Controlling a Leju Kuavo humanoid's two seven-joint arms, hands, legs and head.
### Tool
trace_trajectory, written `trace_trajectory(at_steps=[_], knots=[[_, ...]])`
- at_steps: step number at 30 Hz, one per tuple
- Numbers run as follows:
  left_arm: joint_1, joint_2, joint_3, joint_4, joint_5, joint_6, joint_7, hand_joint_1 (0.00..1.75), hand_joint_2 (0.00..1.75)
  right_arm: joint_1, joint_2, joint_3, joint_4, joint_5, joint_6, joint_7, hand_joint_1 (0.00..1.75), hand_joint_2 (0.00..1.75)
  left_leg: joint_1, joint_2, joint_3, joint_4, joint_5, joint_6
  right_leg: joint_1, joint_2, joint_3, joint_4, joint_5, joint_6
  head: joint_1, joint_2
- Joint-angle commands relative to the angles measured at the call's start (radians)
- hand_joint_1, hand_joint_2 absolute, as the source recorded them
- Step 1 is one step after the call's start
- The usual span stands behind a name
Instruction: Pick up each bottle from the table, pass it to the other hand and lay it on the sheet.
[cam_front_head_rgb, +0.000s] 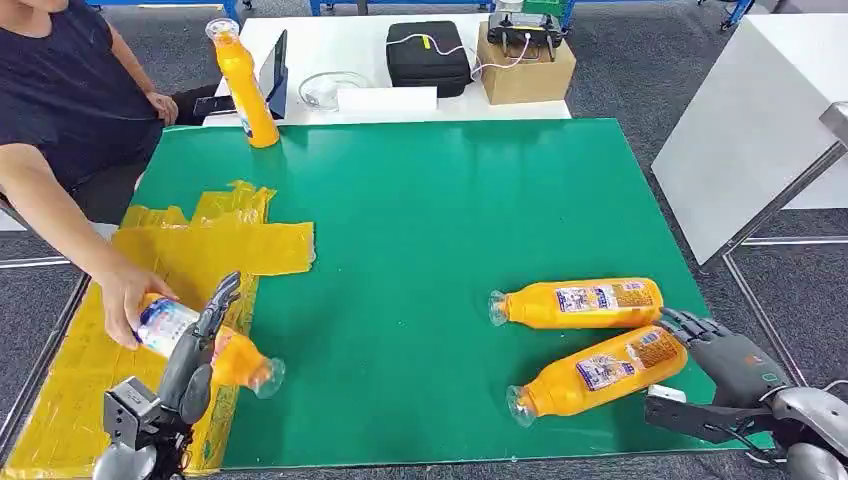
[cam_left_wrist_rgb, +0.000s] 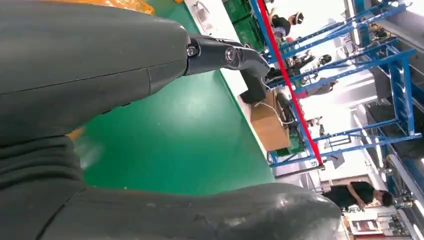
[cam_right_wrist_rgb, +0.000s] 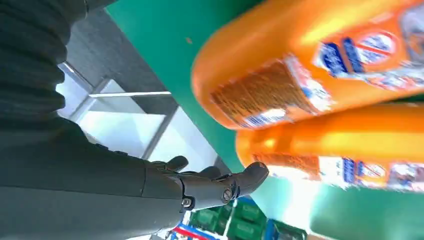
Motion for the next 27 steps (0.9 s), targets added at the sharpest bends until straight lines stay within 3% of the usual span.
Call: trace_trajectory(at_steps=[1,11,27], knots=[[-0.031,-0.016,0.020,0.063,-0.014,-0.013,0.003,0.00,0.00,-0.183,0.210,0.134,0.197,0.064,-0.013,-0.030,0.00,1.75,0.001,0.004,0.006,-0.003,0.000,0.001,0.002,0.003,0.005,-0.005,0.002,-0.002,0.000,0.000],[-0.061,-0.007,0.009,0.098,-0.006,-0.016,0.003,0.00,0.00,-0.254,0.280,0.247,0.370,0.100,-0.021,-0.048,0.00,1.75,0.001,0.003,0.004,-0.002,0.000,0.000,0.001,0.002,0.003,-0.003,0.001,-0.001,0.000,0.000],[-0.061,-0.007,0.009,0.098,-0.006,-0.016,0.003,0.00,0.00,-0.254,0.280,0.247,0.370,0.100,-0.021,-0.048,0.00,1.75,0.000,0.001,0.003,-0.001,0.000,0.000,0.000,0.000,0.002,-0.001,0.000,-0.001,0.000,0.000]])
